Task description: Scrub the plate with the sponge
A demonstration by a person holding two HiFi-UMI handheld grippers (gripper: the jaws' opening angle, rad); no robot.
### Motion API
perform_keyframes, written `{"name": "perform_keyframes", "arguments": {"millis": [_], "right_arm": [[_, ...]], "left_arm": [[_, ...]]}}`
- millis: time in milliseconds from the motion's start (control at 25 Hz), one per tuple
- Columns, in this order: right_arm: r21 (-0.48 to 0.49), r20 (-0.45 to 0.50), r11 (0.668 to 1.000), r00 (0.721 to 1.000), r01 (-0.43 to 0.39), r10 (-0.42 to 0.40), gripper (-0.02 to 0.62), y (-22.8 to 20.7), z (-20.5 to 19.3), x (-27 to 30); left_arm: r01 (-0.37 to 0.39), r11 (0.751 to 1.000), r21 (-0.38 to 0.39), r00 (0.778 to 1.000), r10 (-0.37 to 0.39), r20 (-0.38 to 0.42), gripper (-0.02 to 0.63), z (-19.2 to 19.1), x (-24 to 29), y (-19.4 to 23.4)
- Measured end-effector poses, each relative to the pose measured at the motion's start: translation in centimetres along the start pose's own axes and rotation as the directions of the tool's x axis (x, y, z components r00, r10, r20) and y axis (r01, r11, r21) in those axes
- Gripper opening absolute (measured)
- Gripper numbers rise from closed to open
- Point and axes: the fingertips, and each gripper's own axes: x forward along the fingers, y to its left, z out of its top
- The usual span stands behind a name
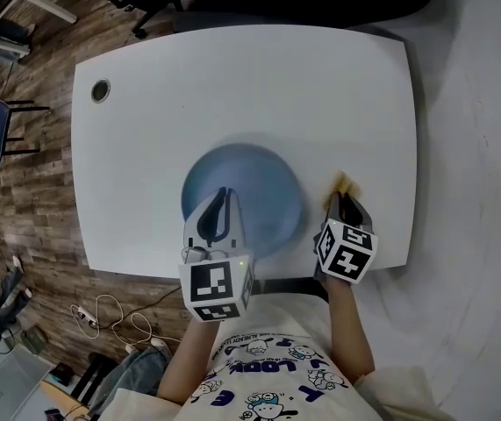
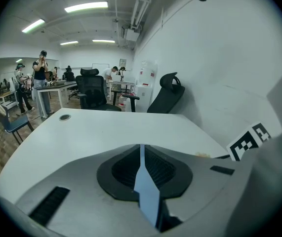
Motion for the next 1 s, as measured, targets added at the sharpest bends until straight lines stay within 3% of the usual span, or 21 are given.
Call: {"name": "perform_keyframes", "arguments": {"millis": [400,720,1000], "right_arm": [[-0.037,0.054,0.999,0.998,-0.012,0.014,0.044,1.4,1.3,-0.6],[-0.104,0.157,0.990,0.982,-0.092,0.108,0.044,5.4,5.5,-2.7],[-0.187,0.167,0.965,0.962,-0.185,0.216,0.044,10.4,6.1,-3.9]], "left_arm": [[-0.047,0.998,-0.046,0.998,0.049,0.043,0.012,0.4,-1.4,2.7],[-0.114,0.987,-0.112,0.989,0.123,0.081,0.012,0.4,-3.6,5.5],[-0.174,0.970,-0.172,0.979,0.189,0.075,0.012,-0.9,-6.1,8.0]]}}
